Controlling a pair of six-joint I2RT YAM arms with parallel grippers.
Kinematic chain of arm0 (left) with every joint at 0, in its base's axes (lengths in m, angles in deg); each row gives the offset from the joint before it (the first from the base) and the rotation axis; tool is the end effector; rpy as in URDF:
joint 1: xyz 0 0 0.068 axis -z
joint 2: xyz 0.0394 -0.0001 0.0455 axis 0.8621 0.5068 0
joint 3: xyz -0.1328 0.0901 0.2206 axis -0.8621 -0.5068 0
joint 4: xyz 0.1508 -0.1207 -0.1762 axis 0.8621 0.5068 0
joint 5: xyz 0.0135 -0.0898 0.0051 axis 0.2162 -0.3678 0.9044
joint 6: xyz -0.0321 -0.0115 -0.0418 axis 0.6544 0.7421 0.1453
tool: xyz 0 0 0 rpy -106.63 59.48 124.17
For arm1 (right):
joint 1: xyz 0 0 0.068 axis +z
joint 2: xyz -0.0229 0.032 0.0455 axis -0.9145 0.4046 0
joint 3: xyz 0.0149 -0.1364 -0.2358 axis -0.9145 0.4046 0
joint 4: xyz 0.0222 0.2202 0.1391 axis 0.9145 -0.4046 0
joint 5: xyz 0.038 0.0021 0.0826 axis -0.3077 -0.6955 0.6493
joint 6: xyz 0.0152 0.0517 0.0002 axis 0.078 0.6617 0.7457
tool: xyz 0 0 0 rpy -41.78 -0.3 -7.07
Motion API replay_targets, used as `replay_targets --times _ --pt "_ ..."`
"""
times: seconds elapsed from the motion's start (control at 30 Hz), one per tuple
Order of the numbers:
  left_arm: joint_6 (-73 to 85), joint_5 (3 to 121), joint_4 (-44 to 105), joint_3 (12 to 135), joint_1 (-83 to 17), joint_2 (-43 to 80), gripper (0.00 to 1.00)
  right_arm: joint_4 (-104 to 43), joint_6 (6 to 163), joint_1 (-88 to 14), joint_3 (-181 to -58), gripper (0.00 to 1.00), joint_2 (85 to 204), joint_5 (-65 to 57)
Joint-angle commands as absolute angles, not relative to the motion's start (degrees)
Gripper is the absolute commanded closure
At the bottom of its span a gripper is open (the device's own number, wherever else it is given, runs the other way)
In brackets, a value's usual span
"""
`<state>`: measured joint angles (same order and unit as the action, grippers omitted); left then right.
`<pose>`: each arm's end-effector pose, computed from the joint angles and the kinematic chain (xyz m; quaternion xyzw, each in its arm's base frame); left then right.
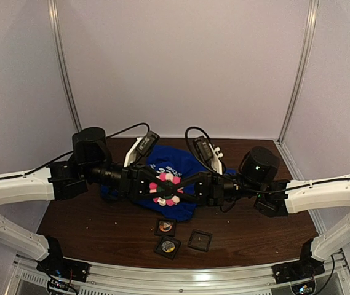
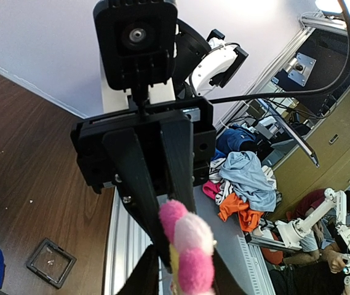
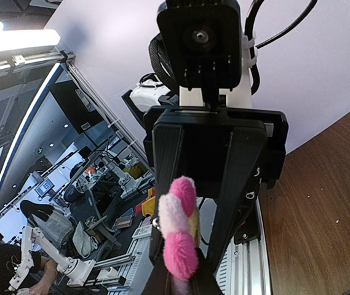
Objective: Remove the brooch from the garment
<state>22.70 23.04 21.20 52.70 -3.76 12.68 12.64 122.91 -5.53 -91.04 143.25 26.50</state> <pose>0.1338 -0.2431 0.3307 0.4210 0.6008 -0.6300 0.2547 0.1349 0.2838 0.3101 -0.3265 0.5703 0.7040 0.2693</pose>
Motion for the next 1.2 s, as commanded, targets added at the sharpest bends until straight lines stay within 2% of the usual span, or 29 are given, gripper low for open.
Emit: replay_targets --times 0.0,1.17 --pt "20.37 19.07 19.1 55.17 -0.79 16.46 0.8 9.05 123.98 -4.69 -94.11 1.0 147.05 21.32" --pt "24.03 15.25 20.26 55.09 -0.81 20.43 0.8 1.0 118.03 -4.7 -96.03 1.0 145.14 20.16"
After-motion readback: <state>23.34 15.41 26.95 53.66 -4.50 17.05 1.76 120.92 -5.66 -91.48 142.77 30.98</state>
